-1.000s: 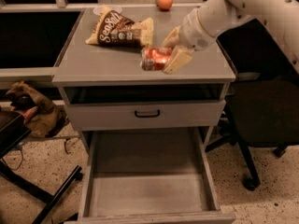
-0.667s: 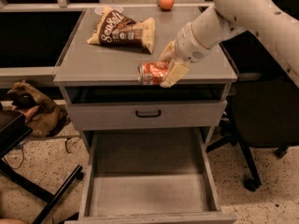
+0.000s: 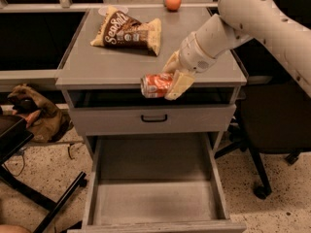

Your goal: Place coke can into middle drawer

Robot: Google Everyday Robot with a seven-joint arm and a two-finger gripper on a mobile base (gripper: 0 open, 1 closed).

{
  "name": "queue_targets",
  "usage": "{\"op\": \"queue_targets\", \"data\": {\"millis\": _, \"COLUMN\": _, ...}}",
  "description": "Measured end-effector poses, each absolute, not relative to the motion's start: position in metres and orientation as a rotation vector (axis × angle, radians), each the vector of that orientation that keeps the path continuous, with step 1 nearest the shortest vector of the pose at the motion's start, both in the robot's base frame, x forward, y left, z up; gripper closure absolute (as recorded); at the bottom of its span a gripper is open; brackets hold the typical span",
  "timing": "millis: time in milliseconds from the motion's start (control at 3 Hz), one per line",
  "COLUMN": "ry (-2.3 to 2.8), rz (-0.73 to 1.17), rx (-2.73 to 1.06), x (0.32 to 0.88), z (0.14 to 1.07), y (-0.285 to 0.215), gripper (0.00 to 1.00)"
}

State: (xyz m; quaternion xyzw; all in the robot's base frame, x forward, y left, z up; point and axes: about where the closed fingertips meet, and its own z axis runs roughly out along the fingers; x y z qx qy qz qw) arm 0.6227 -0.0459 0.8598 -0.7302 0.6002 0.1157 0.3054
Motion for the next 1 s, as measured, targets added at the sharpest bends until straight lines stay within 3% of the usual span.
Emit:
{"op": "queue_targets", "data": {"millis": 333, "ry": 1.578, "rz": 0.352, "rx": -1.92, "x": 0.586, "z": 0.846, "y": -0.042, "gripper": 1.0}}
{"op": "queue_targets", "data": {"millis": 1000, "ry": 1.601, "rz": 0.435, "rx": -1.81, "x": 0.536, "z": 0.73, "y": -0.066, "gripper": 1.0}}
